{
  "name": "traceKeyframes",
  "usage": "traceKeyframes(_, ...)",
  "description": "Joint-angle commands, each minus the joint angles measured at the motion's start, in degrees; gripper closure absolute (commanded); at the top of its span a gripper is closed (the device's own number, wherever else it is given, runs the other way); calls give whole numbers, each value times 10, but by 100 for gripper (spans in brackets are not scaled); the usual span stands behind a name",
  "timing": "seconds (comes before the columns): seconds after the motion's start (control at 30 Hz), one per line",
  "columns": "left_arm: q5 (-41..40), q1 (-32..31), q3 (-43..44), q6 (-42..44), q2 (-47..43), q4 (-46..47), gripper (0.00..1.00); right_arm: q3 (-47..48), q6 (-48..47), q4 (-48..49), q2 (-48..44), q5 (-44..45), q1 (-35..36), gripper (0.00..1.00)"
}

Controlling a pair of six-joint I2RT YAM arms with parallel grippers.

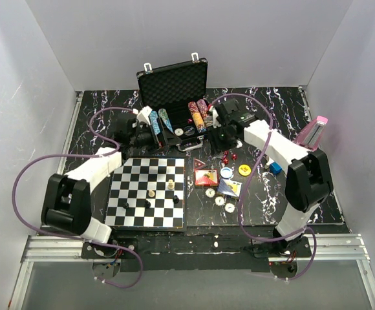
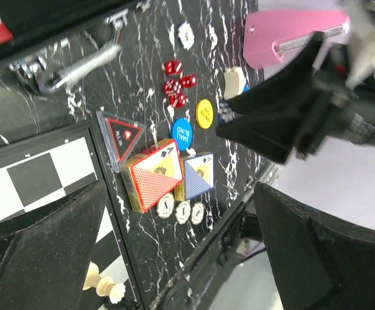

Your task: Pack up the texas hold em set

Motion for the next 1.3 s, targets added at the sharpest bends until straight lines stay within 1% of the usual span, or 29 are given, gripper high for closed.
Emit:
traceKeyframes(0.0, 55, 1, 26, -58, 46, 27, 2, -10, -54, 24, -42, -51, 39, 99)
traceKeyframes(0.1, 75, 1, 30, -92, 84, 52, 2, -12, -71, 28, -56, -64, 66, 99)
traceKeyframes(0.2, 114, 1, 26, -146, 122, 119, 2, -17, -76, 37, -66, -76, 87, 99)
traceKeyframes(0.23, 126, 1, 24, -169, 137, 140, 2, -17, -93, 40, -69, -81, 92, 99)
traceKeyframes(0.3, 141, 0, 24, -182, 151, 165, 3, -16, -99, 42, -67, -88, 99, 99)
traceKeyframes(0.33, 145, 0, 28, -177, 155, 163, 3, -15, -101, 41, -67, -91, 101, 99)
traceKeyframes(0.4, 150, -5, 47, -147, 162, 119, 4, -11, -103, 41, -63, -96, 105, 99)
traceKeyframes(0.47, 160, -10, 59, -124, 169, 90, 6, -9, -107, 41, -60, -98, 110, 99)
traceKeyframes(0.53, 186, -13, 58, -133, 178, 105, 10, -6, -108, 40, -57, -99, 112, 99)
traceKeyframes(0.57, 200, -14, 55, -143, 184, 121, 10, -4, -108, 38, -56, -98, 112, 99)
traceKeyframes(0.63, 223, -17, 51, -158, 193, 150, 14, 0, -109, 34, -54, -97, 114, 99)
traceKeyframes(0.7, 243, -26, 61, -155, 208, 144, 19, 2, -112, 34, -55, -96, 116, 99)
traceKeyframes(0.77, 247, -38, 68, -141, 216, 130, 24, 3, -114, 34, -58, -94, 117, 99)
traceKeyframes(0.87, 260, -57, 84, -119, 224, 108, 29, 4, -118, 35, -62, -96, 118, 99)
traceKeyframes(0.97, 270, -67, 82, -134, 227, 135, 35, 6, -125, 31, -62, -100, 120, 99)
traceKeyframes(1.07, 283, -72, 77, -155, 232, 163, 38, 5, -128, 30, -64, -99, 123, 99)
traceKeyframes(1.17, 298, -81, 78, -162, 243, 173, 41, 4, -131, 34, -68, -103, 125, 99)
traceKeyframes(1.27, 308, -91, 79, -161, 249, 174, 47, 4, -134, 32, -67, -99, 126, 99)
